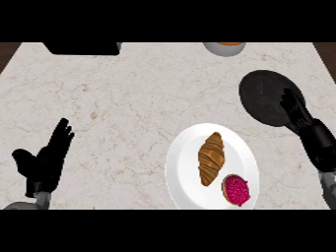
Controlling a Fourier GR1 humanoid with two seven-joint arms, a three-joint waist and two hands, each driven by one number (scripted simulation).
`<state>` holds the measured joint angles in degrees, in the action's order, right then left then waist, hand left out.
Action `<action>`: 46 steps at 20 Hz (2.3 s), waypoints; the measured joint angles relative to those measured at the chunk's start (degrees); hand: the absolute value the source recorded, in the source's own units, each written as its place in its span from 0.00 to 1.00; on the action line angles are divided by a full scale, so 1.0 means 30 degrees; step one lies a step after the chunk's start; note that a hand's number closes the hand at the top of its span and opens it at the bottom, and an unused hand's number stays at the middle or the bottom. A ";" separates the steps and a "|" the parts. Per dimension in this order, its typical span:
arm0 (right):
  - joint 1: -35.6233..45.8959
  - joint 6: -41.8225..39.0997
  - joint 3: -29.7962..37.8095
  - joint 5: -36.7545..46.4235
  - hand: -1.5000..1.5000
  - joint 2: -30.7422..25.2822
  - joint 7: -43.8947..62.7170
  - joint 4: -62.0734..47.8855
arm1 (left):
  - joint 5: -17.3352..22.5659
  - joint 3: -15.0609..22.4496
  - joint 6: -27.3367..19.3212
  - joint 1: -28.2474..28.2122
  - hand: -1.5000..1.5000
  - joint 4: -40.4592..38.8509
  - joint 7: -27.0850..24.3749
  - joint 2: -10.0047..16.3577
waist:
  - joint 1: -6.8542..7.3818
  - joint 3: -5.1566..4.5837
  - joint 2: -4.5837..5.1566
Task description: Pick the croissant from the plate and place it in the pan
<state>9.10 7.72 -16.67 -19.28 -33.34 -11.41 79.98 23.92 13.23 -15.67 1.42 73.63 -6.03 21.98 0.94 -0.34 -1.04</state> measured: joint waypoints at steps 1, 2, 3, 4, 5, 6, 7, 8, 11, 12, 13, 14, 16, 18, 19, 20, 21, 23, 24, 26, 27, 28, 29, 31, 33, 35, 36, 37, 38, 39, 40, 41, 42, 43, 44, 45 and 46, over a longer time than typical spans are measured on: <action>0.0237 -0.0062 0.0042 0.0089 1.00 0.0300 -0.0081 -0.0002 | -0.0040 -0.0158 0.0002 0.0129 0.50 0.0236 0.0145 0.0088 | -0.0049 0.0026 0.0072; 0.0670 -0.0261 0.0184 -0.0058 1.00 0.0516 -0.0122 0.0066 | -0.0039 -0.0295 0.0035 0.0305 0.50 0.0494 0.0234 0.0186 | -0.0063 0.0052 0.0134; 0.0993 -0.0523 0.0388 -0.0381 1.00 0.0711 -0.0208 0.0264 | -0.0133 -0.0338 -0.0122 0.0592 0.50 0.0780 0.0398 0.0201 | -0.0096 0.0070 0.0175; 0.1382 -0.0588 0.0496 -0.0645 1.00 0.1064 -0.0288 0.0573 | -0.0092 -0.0545 -0.0117 0.0970 0.50 0.1076 0.0603 0.0418 | -0.0108 0.0085 0.0199; 0.1783 -0.0824 0.0726 -0.1031 1.00 0.1276 -0.0398 0.0862 | -0.0193 -0.0563 -0.0321 0.1306 0.50 0.1499 0.0880 0.0495 | -0.0115 0.0102 0.0211; 0.2323 -0.1053 0.0978 -0.1463 1.00 0.1513 -0.0469 0.1134 | -0.0232 -0.0677 -0.0396 0.1775 0.50 0.1852 0.1131 0.0673 | -0.0109 0.0116 0.0224; 0.2427 -0.0403 0.0733 -0.0634 1.00 0.1324 -0.0153 0.1094 | -0.0145 -0.0683 -0.0347 0.2041 0.50 0.2164 0.1476 0.0741 | -0.0133 0.0098 0.0211; 0.2204 0.0325 0.0716 -0.0035 1.00 0.1145 0.0121 0.1245 | -0.0098 -0.0689 -0.0401 0.2147 0.50 0.2601 0.1811 0.0810 | -0.0211 0.0099 0.0197; 0.0518 0.2323 0.0393 0.2132 0.00 0.0643 -0.0643 0.2818 | 0.0046 -0.1012 -0.0488 0.2558 0.50 0.2877 0.2369 0.1000 | -0.0699 0.0096 0.0148; -0.0343 0.2848 0.0176 0.2802 0.00 0.0433 -0.0780 0.3520 | 0.0052 -0.0975 -0.0534 0.2450 0.50 0.3230 0.2547 0.0998 | -0.0753 0.0095 0.0131; -0.1294 0.3298 -0.0017 0.3387 0.00 0.0246 -0.0914 0.4117 | 0.0064 -0.1043 -0.0573 0.2438 0.50 0.3512 0.2789 0.1096 | -0.0780 0.0095 0.0133; -0.2099 0.3518 0.0083 0.3733 0.00 -0.0191 -0.0914 0.4574 | 0.0051 -0.1052 -0.0723 0.2552 0.50 0.3876 0.3224 0.1173 | -0.0807 0.0101 0.0139; -0.3645 0.3978 0.0249 0.4572 0.00 -0.0987 -0.1056 0.5526 | 0.0047 -0.1081 -0.0803 0.2604 0.50 0.4283 0.3647 0.1166 | -0.0820 0.0106 0.0166; -0.4688 0.3939 0.0519 0.5220 0.00 -0.2008 -0.0902 0.6509 | -0.0066 -0.1074 -0.0834 0.2588 0.50 0.4446 0.3793 0.1070 | -0.0780 0.0107 0.0199; -0.5007 0.3914 0.0538 0.5682 0.00 -0.2490 -0.0715 0.7047 | -0.0077 -0.1122 -0.0811 0.2627 0.50 0.4526 0.3866 0.1051 | -0.0748 0.0102 0.0212; -0.5046 0.3889 0.0548 0.6155 0.00 -0.2908 -0.0242 0.7514 | -0.0158 -0.1073 -0.0850 0.2516 0.50 0.4821 0.4045 0.1072 | -0.0668 0.0101 0.0222; -0.4764 0.3700 0.0604 0.6509 0.00 -0.3215 0.0190 0.7698 | -0.0162 -0.1102 -0.0736 0.2432 0.50 0.4906 0.4107 0.1073 | -0.0577 0.0101 0.0242; -0.4329 0.3480 0.0319 0.7427 0.00 -0.3544 0.1520 0.8567 | -0.0257 -0.1252 -0.0619 0.2693 0.50 0.4939 0.4342 0.1089 | -0.0482 0.0097 0.0275; -0.4031 0.3157 0.0261 0.7733 0.00 -0.3810 0.2224 0.8927 | -0.0370 -0.1233 -0.0615 0.2693 0.50 0.4935 0.4363 0.1011 | -0.0437 0.0096 0.0287; -0.3225 0.2422 -0.0073 0.8420 0.00 -0.4491 0.4230 0.9830 | -0.0504 -0.1184 -0.0677 0.2897 0.50 0.4935 0.4512 0.0852 | -0.0354 0.0083 0.0303; -0.2882 0.2033 -0.0393 0.8877 0.00 -0.4807 0.5137 1.0176 | -0.0382 -0.1336 -0.0430 0.2991 0.50 0.4836 0.4520 0.0949 | -0.0308 0.0073 0.0313; -0.2392 0.1572 -0.0584 0.9236 0.00 -0.5077 0.5900 1.0194 | -0.0371 -0.1346 -0.0430 0.2971 0.50 0.5072 0.4740 0.0996 | -0.0209 0.0072 0.0318; -0.1884 0.1120 -0.0901 0.9700 0.00 -0.5293 0.6726 1.0262 | -0.0465 -0.1307 -0.0464 0.2987 0.50 0.5060 0.4715 0.0911 | -0.0143 0.0071 0.0332; -0.0600 0.0100 -0.1577 1.0467 0.00 -0.5439 0.8596 1.0383 | -0.0661 -0.1208 -0.0557 0.3131 0.50 0.5030 0.4769 0.0735 | -0.0028 0.0068 0.0358; 0.0871 -0.0976 -0.2397 1.1155 0.00 -0.5116 1.0008 0.9848 | -0.0847 -0.1028 -0.0576 0.3147 0.50 0.5159 0.4858 0.0580 | 0.0128 0.0071 0.0386; 0.2143 -0.2351 -0.3175 1.1470 0.00 -0.4855 1.1327 0.9522 | -0.0967 -0.1046 -0.0447 0.3320 0.50 0.4868 0.4685 0.0456 | 0.0161 0.0067 0.0408; 0.2679 -0.3017 -0.3619 1.1615 0.00 -0.4644 1.1930 0.9252 | -0.1029 -0.1025 -0.0460 0.3310 0.50 0.4945 0.4708 0.0416 | 0.0206 0.0068 0.0409; 0.3043 -0.3819 -0.3921 1.1561 0.00 -0.4690 1.2344 0.9036 | -0.0939 -0.1143 -0.0386 0.3492 0.50 0.4844 0.4826 0.0419 | 0.0185 0.0067 0.0417; 0.3271 -0.4582 -0.4360 1.1440 0.00 -0.4584 1.2991 0.9066 | -0.0986 -0.1206 -0.0329 0.3581 0.50 0.4584 0.4701 0.0383 | 0.0133 0.0065 0.0419; 0.3633 -0.5435 -0.4729 1.1223 0.00 -0.4474 1.3602 0.8911 | -0.0982 -0.1208 -0.0266 0.3630 0.50 0.4461 0.4648 0.0303 | 0.0151 0.0061 0.0428; 0.3974 -0.6218 -0.5113 1.1050 0.00 -0.4277 1.4128 0.8758 | -0.1031 -0.1226 -0.0266 0.3646 0.50 0.4512 0.4664 0.0304 | 0.0170 0.0063 0.0423; 0.4180 -0.6867 -0.5537 1.1035 0.00 -0.4063 1.4659 0.8712 | -0.0997 -0.1266 -0.0240 0.3704 0.50 0.4587 0.4845 0.0316 | 0.0142 0.0068 0.0409; 0.4548 -0.7538 -0.5818 1.0946 0.00 -0.3749 1.5208 0.8557 | -0.0918 -0.1419 -0.0049 0.3586 0.50 0.4661 0.4865 0.0455 | 0.0140 0.0073 0.0400; 0.4892 -0.8194 -0.5963 1.0856 0.00 -0.3423 1.5712 0.8468 | -0.0963 -0.1496 0.0041 0.3573 0.50 0.4530 0.4783 0.0409 | 0.0086 0.0079 0.0394; 0.5310 -0.8774 -0.6238 1.0805 0.00 -0.2890 1.6393 0.8362 | -0.1056 -0.1498 -0.0019 0.3517 0.50 0.4652 0.4843 0.0360 | 0.0073 0.0081 0.0384; 0.5608 -0.9291 -0.6392 1.0847 0.00 -0.2414 1.7029 0.8422 | -0.1054 -0.1639 0.0054 0.3538 0.50 0.4563 0.4798 0.0280 | 0.0019 0.0085 0.0376; 0.5858 -0.9658 -0.6569 1.1097 0.00 -0.1873 1.7316 0.8207 | -0.1124 -0.1730 0.0170 0.3406 0.50 0.4422 0.4657 0.0210 | -0.0016 0.0088 0.0370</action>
<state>26.67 -21.25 -36.37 14.02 -38.95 40.54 104.60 20.55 8.04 -15.16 11.64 86.90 7.94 22.61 0.89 -0.08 0.07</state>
